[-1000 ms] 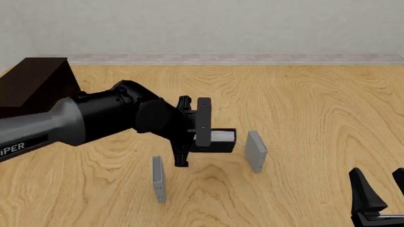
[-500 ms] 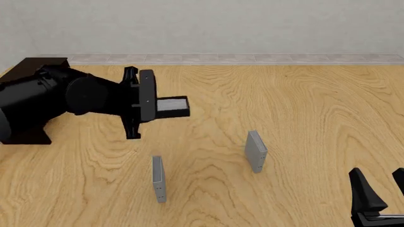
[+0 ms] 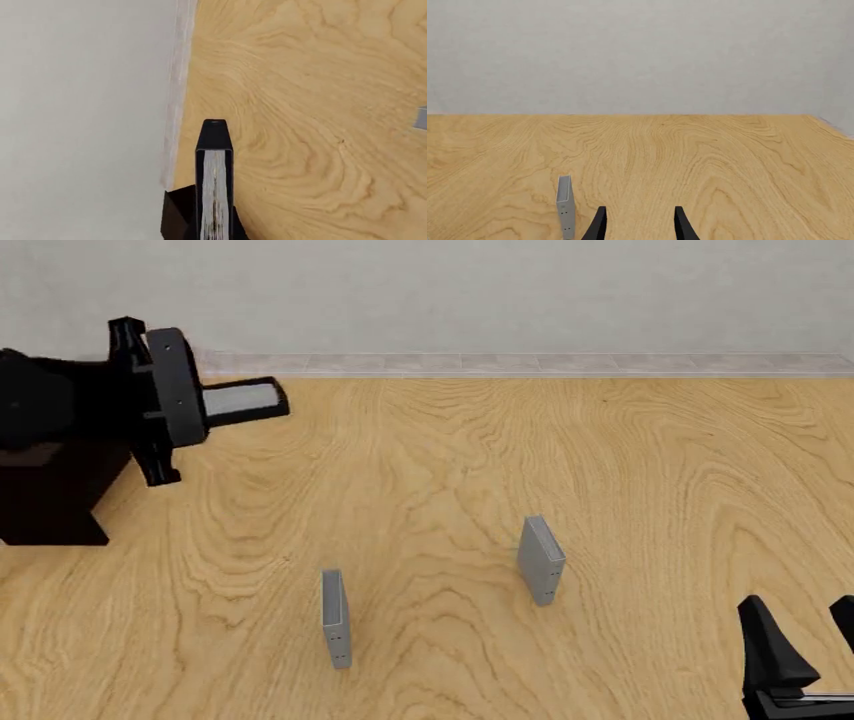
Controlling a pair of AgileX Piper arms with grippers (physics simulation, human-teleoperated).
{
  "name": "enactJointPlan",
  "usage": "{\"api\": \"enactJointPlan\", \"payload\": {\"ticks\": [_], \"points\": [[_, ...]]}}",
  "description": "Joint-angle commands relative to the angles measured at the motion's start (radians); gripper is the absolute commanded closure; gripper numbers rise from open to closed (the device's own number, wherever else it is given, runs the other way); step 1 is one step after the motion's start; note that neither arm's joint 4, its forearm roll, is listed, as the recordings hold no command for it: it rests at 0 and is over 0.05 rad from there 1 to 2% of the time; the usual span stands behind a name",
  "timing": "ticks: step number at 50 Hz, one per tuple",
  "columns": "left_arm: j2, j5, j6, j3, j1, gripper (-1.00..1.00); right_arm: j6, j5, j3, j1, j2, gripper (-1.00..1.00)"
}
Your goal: Pick up the book in the middle and place it on the cabinet shelf.
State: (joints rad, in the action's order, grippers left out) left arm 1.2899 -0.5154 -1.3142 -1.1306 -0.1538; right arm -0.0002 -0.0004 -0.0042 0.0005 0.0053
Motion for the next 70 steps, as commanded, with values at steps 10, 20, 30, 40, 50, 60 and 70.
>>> {"api": "enactJointPlan", "payload": {"ticks": [10, 20, 30, 40, 50, 60, 70], "points": [[-0.034, 0.101, -0.194, -0.068, 0.268, 1.00, 0.001, 0.007, -0.003, 0.000, -0.002, -1.00], [0.082, 0.127, -0.190, -0.192, 0.380, 1.00, -0.002, 0.003, -0.002, 0.000, -0.003, -1.00], [0.170, 0.228, -0.203, -0.192, 0.467, 1.00, -0.001, 0.004, -0.002, 0.000, -0.003, -1.00], [0.271, 0.229, -0.171, -0.258, 0.519, 1.00, -0.001, 0.008, -0.006, 0.000, -0.003, -1.00], [0.354, 0.300, -0.153, -0.265, 0.527, 1.00, -0.001, 0.004, -0.003, 0.000, -0.003, -1.00], [0.423, 0.355, -0.147, -0.253, 0.553, 1.00, -0.001, 0.009, -0.007, 0.000, -0.003, -1.00], [0.470, 0.375, -0.116, -0.266, 0.578, 1.00, -0.001, 0.002, -0.002, 0.000, -0.002, -1.00]]}}
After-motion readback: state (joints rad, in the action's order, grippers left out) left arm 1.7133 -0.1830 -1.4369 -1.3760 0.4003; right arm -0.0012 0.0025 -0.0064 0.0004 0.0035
